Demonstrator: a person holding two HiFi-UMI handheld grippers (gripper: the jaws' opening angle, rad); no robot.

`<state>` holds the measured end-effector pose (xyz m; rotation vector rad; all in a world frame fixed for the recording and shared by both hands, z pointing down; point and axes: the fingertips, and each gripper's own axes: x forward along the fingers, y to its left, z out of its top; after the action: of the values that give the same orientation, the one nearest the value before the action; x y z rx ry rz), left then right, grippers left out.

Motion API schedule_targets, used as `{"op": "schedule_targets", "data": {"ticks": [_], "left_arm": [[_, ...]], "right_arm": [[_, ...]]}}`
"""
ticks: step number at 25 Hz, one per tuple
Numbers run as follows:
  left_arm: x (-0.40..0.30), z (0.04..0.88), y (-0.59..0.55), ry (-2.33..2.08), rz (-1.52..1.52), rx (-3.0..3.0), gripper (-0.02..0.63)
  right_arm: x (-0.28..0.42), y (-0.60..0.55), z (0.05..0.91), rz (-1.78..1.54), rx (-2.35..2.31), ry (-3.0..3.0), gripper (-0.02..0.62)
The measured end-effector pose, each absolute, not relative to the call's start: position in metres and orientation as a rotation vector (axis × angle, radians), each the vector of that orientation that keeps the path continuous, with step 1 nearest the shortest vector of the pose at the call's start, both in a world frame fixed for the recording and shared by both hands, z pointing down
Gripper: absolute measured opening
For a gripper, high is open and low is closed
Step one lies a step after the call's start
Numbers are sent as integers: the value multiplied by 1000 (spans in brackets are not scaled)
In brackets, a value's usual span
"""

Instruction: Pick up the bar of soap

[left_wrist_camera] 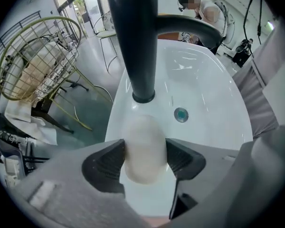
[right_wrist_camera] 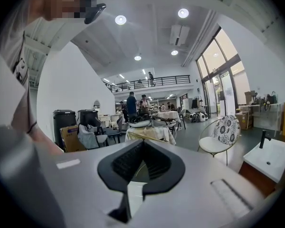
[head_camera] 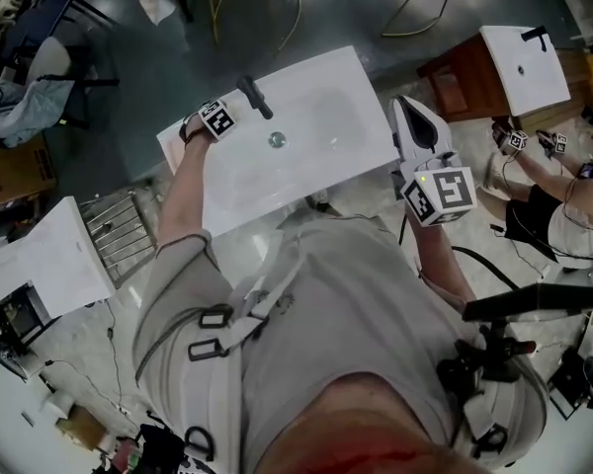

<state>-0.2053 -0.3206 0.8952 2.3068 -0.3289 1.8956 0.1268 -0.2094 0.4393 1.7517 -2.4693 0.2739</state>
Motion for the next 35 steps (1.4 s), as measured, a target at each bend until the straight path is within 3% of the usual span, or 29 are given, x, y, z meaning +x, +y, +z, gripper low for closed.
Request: {"op": "schedule_targets", "data": {"ticks": [5,9,11,17,26,35], "left_arm": [[-205,892,-323,-316,1883,2304,301],[-215,884,-319,-333,1885,2245,414],[-215,864,-325,-420,1823,2296,423],[-212,705,-344,-1055,1222,2549,422],[-257,410,-254,-1802,-93,2660,419],[-271,364,-204,-1962,-248,2632,417]], "right_arm": [[115,-214,439,283,1724,-2504,2],[96,-217,434,277,1669,-2562,2],[85,-220,431,269,1641,-2594,2],[60,-235,418,218,1563,-2681,2],[0,-259,379,-35,1414,-2765,2],[-27,-256,377,-8,1298,-2847,2]]}}
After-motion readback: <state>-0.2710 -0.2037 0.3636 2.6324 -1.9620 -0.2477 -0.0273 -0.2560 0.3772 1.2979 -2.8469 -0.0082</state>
